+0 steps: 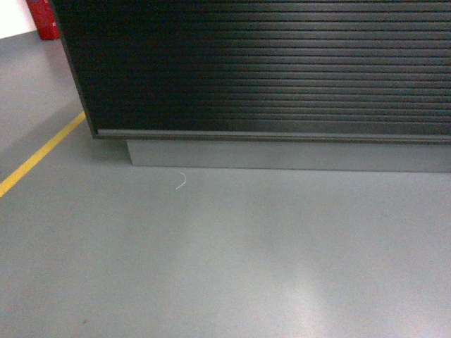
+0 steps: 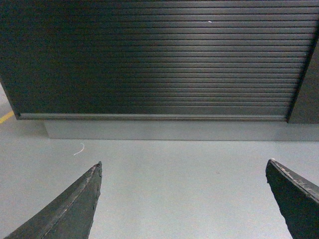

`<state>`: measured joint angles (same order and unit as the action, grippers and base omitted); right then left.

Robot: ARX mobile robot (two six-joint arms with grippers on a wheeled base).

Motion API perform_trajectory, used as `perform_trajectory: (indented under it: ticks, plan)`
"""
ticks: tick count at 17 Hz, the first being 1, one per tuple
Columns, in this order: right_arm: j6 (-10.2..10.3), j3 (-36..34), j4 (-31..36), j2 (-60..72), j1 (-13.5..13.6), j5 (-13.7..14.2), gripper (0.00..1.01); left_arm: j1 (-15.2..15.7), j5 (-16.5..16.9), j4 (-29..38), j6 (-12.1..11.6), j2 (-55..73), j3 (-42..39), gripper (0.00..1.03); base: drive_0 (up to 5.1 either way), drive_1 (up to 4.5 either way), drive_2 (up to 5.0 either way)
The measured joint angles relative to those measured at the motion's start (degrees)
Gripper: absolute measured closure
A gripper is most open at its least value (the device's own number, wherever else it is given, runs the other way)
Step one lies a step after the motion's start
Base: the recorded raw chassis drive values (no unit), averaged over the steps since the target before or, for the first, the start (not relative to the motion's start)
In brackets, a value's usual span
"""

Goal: Place dark red mango on scale at checkout

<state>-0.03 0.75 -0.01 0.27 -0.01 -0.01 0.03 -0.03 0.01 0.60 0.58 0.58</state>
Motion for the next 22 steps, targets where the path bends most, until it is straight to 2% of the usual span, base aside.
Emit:
perform_trajectory:
  ticks: [22]
  plan:
    - [0.00,0.00,-0.28,0.00,0.00,0.07,0.03,0.00,-0.02,-0.33,0.02,0.00,0.00,0.05,-0.1,4.28,-4.4]
